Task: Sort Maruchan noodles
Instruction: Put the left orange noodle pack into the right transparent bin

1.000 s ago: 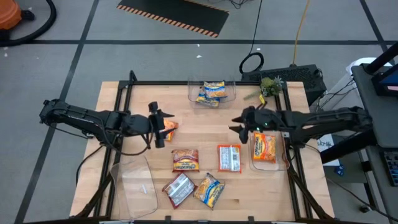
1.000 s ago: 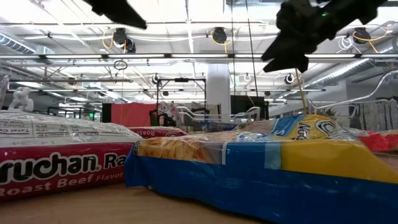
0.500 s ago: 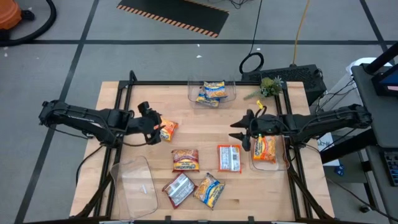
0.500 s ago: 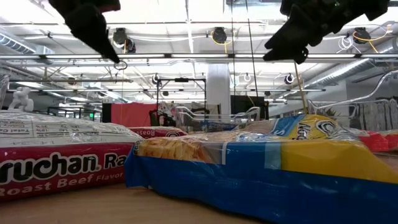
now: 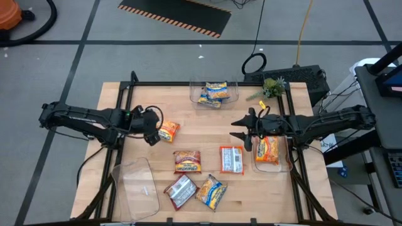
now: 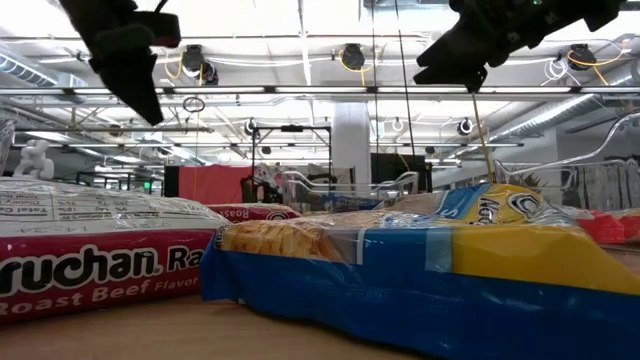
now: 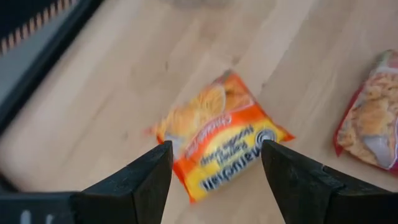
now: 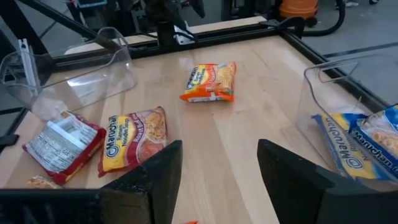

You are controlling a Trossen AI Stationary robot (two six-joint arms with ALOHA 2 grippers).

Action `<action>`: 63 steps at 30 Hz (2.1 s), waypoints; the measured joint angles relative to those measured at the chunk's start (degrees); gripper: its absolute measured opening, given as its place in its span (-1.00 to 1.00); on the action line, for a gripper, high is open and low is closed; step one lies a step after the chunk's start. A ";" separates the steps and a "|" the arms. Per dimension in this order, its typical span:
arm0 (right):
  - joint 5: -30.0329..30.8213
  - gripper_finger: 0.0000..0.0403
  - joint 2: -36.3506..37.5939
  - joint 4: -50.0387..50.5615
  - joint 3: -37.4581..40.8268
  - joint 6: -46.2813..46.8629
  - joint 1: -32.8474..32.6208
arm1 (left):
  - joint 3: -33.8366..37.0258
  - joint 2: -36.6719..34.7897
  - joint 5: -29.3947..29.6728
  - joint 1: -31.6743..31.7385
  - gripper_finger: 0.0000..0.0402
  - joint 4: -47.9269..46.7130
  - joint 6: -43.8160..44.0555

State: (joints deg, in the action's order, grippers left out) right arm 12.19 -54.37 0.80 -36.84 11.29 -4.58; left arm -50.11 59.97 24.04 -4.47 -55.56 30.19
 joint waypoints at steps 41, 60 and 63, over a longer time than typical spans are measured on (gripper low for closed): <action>-0.24 0.00 -0.03 -2.29 -0.02 -3.02 -0.02 | 3.71 24.43 -7.57 5.64 0.25 -3.50 5.86; -0.26 0.00 -0.04 -2.54 -0.04 -3.90 -0.02 | 12.16 24.30 -5.72 6.53 0.25 7.96 -3.54; -0.26 0.00 -0.04 -2.58 -0.04 -4.11 -0.02 | 12.13 24.30 -5.08 7.00 0.25 9.32 -5.98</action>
State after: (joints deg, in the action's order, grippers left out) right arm 11.92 -54.41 -1.78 -36.88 7.18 -4.60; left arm -37.98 84.27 18.96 2.53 -46.24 24.20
